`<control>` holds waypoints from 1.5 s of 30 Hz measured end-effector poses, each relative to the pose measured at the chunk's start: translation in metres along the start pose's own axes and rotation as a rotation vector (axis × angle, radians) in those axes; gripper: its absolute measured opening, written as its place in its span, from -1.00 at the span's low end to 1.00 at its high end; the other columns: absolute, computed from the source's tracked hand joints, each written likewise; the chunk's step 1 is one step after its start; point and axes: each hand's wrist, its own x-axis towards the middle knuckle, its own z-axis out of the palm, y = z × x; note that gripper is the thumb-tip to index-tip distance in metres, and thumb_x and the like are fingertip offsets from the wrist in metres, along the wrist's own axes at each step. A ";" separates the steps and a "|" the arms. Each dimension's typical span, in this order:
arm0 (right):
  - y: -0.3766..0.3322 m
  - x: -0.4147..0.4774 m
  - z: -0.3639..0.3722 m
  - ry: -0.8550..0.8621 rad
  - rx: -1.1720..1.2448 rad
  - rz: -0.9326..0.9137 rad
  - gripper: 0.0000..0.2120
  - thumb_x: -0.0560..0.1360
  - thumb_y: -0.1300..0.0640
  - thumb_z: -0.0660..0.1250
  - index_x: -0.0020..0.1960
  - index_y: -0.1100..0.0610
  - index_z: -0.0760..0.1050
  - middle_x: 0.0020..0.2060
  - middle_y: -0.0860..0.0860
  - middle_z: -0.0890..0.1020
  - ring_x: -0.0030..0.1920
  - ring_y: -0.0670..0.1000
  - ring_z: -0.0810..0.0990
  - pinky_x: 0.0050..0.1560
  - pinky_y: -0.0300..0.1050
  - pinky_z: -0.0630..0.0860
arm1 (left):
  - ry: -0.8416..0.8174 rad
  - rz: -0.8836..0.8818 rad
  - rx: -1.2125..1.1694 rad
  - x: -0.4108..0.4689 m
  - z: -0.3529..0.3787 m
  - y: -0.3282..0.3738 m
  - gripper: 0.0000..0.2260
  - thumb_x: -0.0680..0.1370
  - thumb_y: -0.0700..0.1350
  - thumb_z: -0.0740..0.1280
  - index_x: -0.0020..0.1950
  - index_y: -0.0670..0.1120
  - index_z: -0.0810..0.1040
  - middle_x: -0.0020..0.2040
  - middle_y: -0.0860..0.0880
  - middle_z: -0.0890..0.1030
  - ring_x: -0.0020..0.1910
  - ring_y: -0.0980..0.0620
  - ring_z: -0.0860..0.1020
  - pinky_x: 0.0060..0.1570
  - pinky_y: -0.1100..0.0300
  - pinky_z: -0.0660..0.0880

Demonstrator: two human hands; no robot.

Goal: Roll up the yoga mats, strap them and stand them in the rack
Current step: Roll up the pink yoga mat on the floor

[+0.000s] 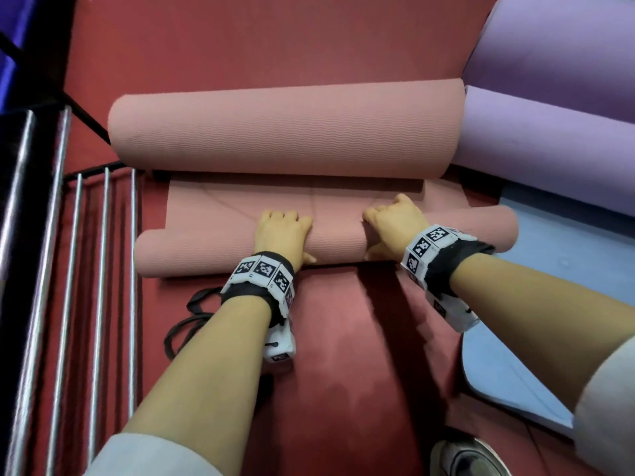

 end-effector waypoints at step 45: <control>-0.002 0.023 0.014 0.103 0.009 0.058 -0.08 0.19 -0.20 0.54 0.37 0.20 0.25 0.25 0.10 0.42 0.27 0.13 0.35 0.26 0.04 0.28 | 0.018 -0.135 -0.035 0.022 0.018 0.009 -0.02 0.17 0.24 0.55 0.44 -0.12 0.22 0.38 -0.14 0.31 0.36 -0.11 0.27 0.37 0.00 0.13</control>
